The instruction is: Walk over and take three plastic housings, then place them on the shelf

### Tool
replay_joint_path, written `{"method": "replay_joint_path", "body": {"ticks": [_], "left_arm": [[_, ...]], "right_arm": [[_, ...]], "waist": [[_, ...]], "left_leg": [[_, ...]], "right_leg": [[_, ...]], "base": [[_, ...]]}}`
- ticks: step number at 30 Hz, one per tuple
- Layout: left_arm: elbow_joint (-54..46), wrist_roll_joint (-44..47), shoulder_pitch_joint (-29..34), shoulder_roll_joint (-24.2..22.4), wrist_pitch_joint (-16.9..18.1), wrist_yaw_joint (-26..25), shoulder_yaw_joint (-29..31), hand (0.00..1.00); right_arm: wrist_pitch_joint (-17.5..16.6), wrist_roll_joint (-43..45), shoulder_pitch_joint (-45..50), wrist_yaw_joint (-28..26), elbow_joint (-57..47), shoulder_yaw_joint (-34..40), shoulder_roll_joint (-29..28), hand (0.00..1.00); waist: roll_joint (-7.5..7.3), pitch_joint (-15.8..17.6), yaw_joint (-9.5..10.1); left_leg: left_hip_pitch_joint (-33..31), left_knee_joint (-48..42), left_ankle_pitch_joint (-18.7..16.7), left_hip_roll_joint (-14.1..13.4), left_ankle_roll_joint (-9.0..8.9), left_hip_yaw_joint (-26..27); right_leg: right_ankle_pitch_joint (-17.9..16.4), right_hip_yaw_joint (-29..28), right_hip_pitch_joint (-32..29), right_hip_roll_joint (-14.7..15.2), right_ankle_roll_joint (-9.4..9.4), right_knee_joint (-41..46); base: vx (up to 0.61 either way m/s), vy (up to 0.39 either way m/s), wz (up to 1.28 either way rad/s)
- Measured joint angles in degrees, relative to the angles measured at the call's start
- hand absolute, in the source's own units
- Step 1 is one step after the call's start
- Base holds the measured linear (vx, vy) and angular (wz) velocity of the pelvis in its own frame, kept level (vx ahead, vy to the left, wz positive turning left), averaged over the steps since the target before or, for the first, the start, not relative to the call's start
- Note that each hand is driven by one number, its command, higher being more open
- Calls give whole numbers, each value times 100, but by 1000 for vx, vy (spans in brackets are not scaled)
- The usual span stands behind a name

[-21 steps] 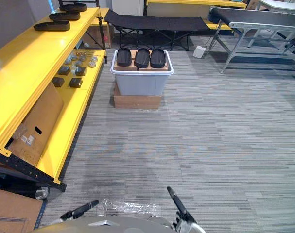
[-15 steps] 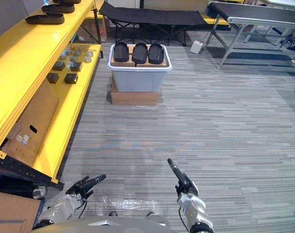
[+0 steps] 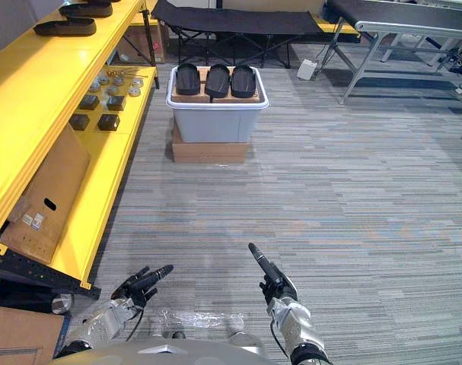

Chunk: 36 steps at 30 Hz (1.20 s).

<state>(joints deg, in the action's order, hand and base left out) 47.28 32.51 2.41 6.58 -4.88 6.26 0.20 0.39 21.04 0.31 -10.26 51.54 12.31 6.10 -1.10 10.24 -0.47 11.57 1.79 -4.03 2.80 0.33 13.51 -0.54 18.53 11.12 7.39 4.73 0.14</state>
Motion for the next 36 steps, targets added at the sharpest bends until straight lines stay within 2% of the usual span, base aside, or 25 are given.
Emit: {"method": "replay_joint_path", "body": {"ticks": [3, 7, 11, 12, 14, 15, 17, 18, 19, 20, 22, 24, 26, 28, 29, 30, 31, 32, 33, 34, 35, 36], "left_arm": [[-45, 108, 169, -31, 280, -50, 4, 100], [-57, 51, 390, -93, 499, -49, 0, 100], [-75, -143, 523, -115, 753, 192, -16, 100], [-212, -144, 553, -114, 760, 192, -41, 100], [-512, -136, 588, -92, 761, 194, -131, 100], [-761, -121, 597, -91, 747, 189, -194, 100], [-771, -130, 570, -72, 745, 178, -267, 100], [-744, -142, 571, -59, 727, 169, -369, 100], [-740, -143, 612, -38, 723, 158, -384, 100], [-733, -147, 641, 23, 722, 151, -384, 100], [-733, -158, 640, 117, 722, 146, -379, 100], [-730, -159, 663, 131, 723, 168, -370, 100], [-731, -167, 676, 158, 733, 224, -365, 100], [-742, -169, 688, 165, 782, 302, -374, 100], [-743, -139, 695, 122, 791, 296, -382, 100], [-741, -113, 747, 50, 791, 274, -388, 100], [-743, -69, 789, 16, 791, 263, -390, 100], [-744, 145, 842, 33, 802, 255, -377, 100], [-747, 314, 765, -32, 801, 246, -378, 100], [-744, 396, 759, -78, 794, 239, -368, 100], [-733, 462, 760, -154, 776, 239, -337, 100], [-752, 576, 725, -191, 710, 270, -201, 100]], "right_arm": [[-17, 17, 191, 5, 2, -4, -41, 100], [-109, 16, 424, 85, 2, -6, -147, 100], [-221, 109, 602, 126, 3, -124, -198, 100], [-244, 158, 605, 125, -1, -131, -203, 100], [-305, 174, 591, 154, -5, -133, -220, 100], [-355, 175, 559, 268, 0, -135, -254, 100], [-382, 191, 499, 331, -1, -191, -264, 100], [-488, 212, 565, 333, -11, -197, -300, 100], [-508, 231, 574, 325, -15, -211, -309, 100], [-519, 218, 578, 320, -20, -236, -333, 100], [-648, 215, 694, 309, -81, -238, -418, 100], [-727, 221, 832, 274, -82, -235, -431, 100], [-745, 216, 862, 259, -86, -208, -416, 100], [-746, 219, 908, 208, -96, -228, -410, 100], [-734, 229, 896, 196, -131, -221, -374, 100], [-725, 199, 909, 207, -173, -233, -275, 100], [-719, 171, 923, 212, -180, -258, -214, 100], [-720, 59, 909, 222, -180, -305, -125, 100], [-725, -52, 851, 230, -178, -353, -38, 100], [-723, -89, 829, 227, -179, -408, 31, 100], [-723, -288, 762, 231, -174, -454, 90, 100], [-732, -425, 756, 292, -171, -439, 92, 100]], "waist": [[2, 0, 11], [11, -9, 7], [-17, -16, 21], [-34, -26, 25], [-103, 4, 17], [-144, 82, 33], [-93, 274, 8], [-93, 315, -37], [-70, 343, -33], [-107, 362, -18], [-187, 384, 5], [-226, 420, 7], [-243, 429, 5], [-246, 399, 20], [-134, 380, 10], [72, 263, -16], [182, 165, -35], [238, 86, -26], [302, 118, -67], [350, 149, -82], [422, 264, -56], [377, 359, 30]], "left_leg": [[-2, 24, 33, 1, 53, -11], [2, 164, 161, 4, 245, -33], [-38, 322, 228, 18, 232, 4], [-121, 322, 212, 43, 255, 7], [-221, 318, 186, 101, 297, 8], [-264, 309, 157, 119, 344, -2], [-195, 131, 115, 12, 466, -83], [-191, -44, 4, -93, 518, -129], [-215, -178, -100, -163, 500, -139], [-208, -313, -214, -251, 456, -148], [-204, -516, -368, -333, 329, -202], [-151, -815, -617, -350, 211, -228], [-81, -1056, -890, -350, 104, -231], [-27, -1470, -1392, -407, -74, -247], [-45, -1664, -1596, -538, -194, -257], [-70, -1817, -1831, -799, -372, -261], [-89, -1893, -1904, -954, -507, -253], [-371, -2650, -1850, -1135, -563, -297], [-874, -3726, -1554, -1414, -697, -277], [-1159, -4377, -1269, -1564, -630, -287], [-1591, -5378, -1269, -1812, -571, -278], [-1872, -5620, -1325, -1767, -535, -337]], "right_leg": [[-16, 4, -5, -5, -16, 0], [-33, 11, -64, -27, -38, 26], [-55, -18, -267, -15, -23, 122], [-202, -21, -447, 52, -52, 381], [-385, -22, -738, 205, 59, 877], [-428, -13, -1088, 346, 67, 1577], [-420, 31, -1550, 482, 154, 2606], [-541, 8, -1662, 437, -23, 2671], [-556, -3, -1746, 389, -45, 2546], [-529, -35, -1835, 296, -13, 2213], [-392, -36, -1933, 194, 139, 1423], [-358, -85, -2015, 196, 182, 1027], [-364, -138, -1997, 199, 169, 998], [-311, -261, -1985, 139, -148, 1169], [-191, -278, -2026, 48, -325, 1355], [-202, -174, -2061, -127, -332, 1549], [-194, -89, -2046, -227, -338, 1543], [-108, 16, -1983, -358, -486, 1511], [-117, 62, -1843, -458, -665, 1438], [-126, 94, -1696, -518, -739, 1325], [-169, 109, -1300, -636, -835, 1133], [-256, 135, -831, -659, -946, 937]], "base": [[-94, -9, 1], [-110, -8, 2], [-84, 20, -4], [-66, 40, -1], [-12, 61, 5], [20, 57, 3], [45, 51, 16], [106, 69, 25], [154, 61, 14], [187, 32, 7], [173, -5, 12], [291, -64, 11], [301, -124, 4], [284, -189, 0], [372, -250, -2], [399, -251, 0], [452, -223, 9], [456, -232, 15], [459, -241, 19], [458, -253, 13], [594, -262, 1], [587, -243, -6]]}}
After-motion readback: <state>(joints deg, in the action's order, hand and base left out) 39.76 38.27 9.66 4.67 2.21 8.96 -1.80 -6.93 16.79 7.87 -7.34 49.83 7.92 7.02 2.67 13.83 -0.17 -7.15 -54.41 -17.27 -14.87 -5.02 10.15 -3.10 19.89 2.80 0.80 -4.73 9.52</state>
